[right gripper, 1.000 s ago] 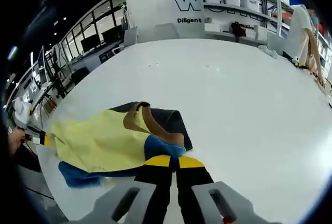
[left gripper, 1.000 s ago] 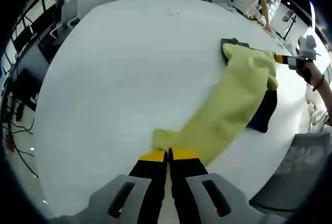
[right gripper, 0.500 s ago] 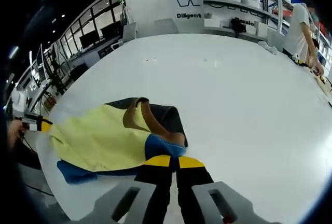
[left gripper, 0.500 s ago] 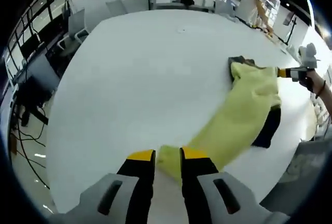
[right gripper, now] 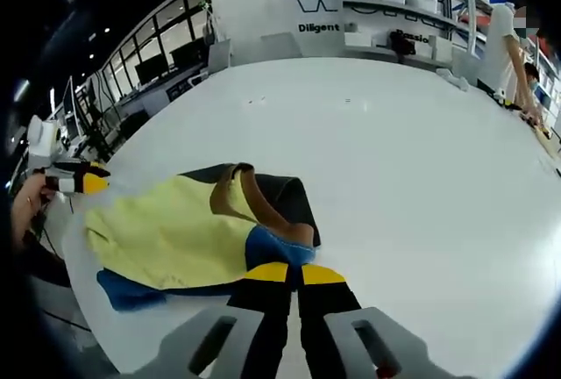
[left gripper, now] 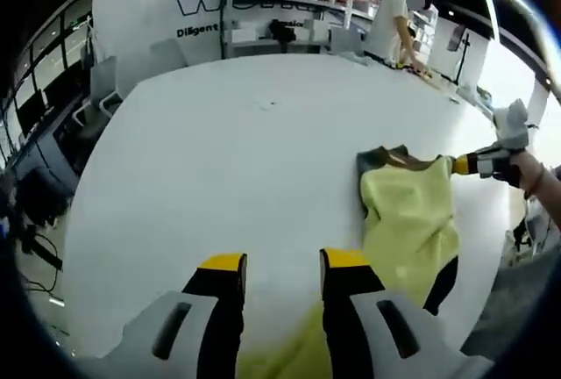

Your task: Fold the garment on the visible template until the final outline fits inside the template.

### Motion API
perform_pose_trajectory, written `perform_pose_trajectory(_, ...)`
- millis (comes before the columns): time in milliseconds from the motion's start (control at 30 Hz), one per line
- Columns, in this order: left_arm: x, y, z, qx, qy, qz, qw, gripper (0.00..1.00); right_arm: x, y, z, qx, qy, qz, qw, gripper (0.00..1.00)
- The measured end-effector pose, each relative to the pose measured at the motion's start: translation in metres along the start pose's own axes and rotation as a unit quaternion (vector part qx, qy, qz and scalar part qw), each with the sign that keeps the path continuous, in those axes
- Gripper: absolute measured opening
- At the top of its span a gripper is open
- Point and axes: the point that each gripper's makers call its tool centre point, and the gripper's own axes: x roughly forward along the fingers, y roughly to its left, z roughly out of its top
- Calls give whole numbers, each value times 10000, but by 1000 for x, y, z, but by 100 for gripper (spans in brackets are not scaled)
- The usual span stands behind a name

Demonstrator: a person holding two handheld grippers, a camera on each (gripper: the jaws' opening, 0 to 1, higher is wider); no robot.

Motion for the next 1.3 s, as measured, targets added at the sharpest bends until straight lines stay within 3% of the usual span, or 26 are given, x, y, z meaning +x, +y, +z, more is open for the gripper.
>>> perform_pose_trajectory(367, 35, -24, 10, 110, 38, -348, 9993, 37, 1, 2, -4, 2, 4, 47, 10000, 0)
perform_pose_trajectory(533, 50, -41, 20, 152, -159, -517, 9984, 45, 2, 2, -6, 6, 17, 56, 10000, 0)
perform_pose_trajectory(733, 69, -63, 25, 371, -130, -709, 9967, 45, 2, 2, -5, 23, -9, 71, 10000, 0)
perform_pose_trajectory(900, 75, -76, 28, 480, -108, -879, 9949, 43, 2, 2, -6, 43, -13, 83, 10000, 0)
perform_pose_trajectory(1300, 93, -103, 35, 290, 62, -1377, 9900, 23, 2, 4, -7, 29, -48, 121, 9999, 0)
